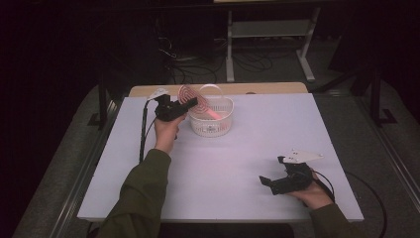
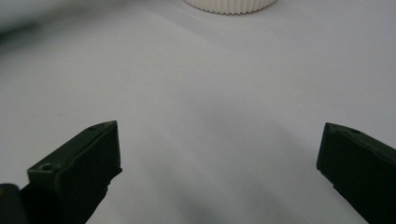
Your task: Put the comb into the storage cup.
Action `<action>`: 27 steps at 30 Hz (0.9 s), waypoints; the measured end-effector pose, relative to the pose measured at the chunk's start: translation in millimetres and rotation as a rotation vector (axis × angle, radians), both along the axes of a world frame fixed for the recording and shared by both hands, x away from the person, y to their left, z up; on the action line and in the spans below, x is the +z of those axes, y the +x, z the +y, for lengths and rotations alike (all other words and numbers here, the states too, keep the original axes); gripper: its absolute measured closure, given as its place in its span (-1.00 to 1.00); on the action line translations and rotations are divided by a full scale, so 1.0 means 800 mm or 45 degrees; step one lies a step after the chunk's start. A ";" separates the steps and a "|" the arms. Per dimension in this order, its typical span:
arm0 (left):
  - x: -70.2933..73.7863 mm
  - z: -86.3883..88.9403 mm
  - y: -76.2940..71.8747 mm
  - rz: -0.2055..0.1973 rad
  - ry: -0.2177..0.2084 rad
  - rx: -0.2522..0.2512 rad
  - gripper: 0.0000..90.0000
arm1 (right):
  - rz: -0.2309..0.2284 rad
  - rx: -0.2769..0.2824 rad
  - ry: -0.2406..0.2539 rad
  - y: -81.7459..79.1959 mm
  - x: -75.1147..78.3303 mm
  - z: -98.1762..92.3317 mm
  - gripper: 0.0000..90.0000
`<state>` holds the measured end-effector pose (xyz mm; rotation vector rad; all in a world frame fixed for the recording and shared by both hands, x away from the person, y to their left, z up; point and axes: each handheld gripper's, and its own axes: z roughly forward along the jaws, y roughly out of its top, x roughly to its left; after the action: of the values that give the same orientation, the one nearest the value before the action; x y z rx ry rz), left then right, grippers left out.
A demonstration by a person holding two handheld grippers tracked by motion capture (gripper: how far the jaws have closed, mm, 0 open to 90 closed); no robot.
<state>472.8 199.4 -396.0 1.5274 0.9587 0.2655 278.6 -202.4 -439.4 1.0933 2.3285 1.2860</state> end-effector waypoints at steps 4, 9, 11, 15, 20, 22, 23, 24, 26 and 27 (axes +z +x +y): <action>-0.001 0.003 0.000 0.005 0.009 0.004 0.29 | -0.005 0.004 0.001 0.000 0.000 -0.001 -1.00; 0.001 0.005 -0.001 -0.015 0.045 0.009 0.27 | -0.002 0.005 0.006 0.001 -0.002 -0.002 -1.00; 0.001 0.003 -0.002 -0.024 0.059 0.011 0.26 | -0.001 0.006 0.010 0.001 -0.001 -0.003 -1.00; 0.002 0.003 -0.003 -0.039 0.086 0.012 0.23 | -0.009 0.006 0.017 0.001 0.000 -0.004 -1.00; 0.004 0.004 -0.005 -0.053 0.143 0.023 0.01 | -0.017 0.000 0.019 0.002 0.001 -0.004 -1.00; 0.005 0.009 -0.006 -0.050 0.148 0.022 -0.08 | -0.022 -0.001 0.022 0.002 0.002 -0.003 -1.00; 0.005 0.010 -0.006 -0.055 0.158 0.019 -0.10 | -0.020 0.000 0.020 0.002 0.002 -0.003 -1.00; 0.006 0.011 -0.006 -0.058 0.159 0.017 -0.17 | -0.019 -0.001 0.018 0.001 0.002 -0.002 -1.00; 0.007 0.012 -0.009 -0.070 0.182 -0.002 -0.25 | -0.022 -0.001 0.018 0.002 0.003 -0.002 -1.00; 0.008 0.012 -0.010 -0.075 0.197 -0.009 -0.31 | -0.023 -0.001 0.018 0.002 0.003 -0.001 -1.00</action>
<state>464.8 208.7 -389.4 1.6545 0.9032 0.3846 280.3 -203.5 -437.0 1.0822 2.3095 1.3084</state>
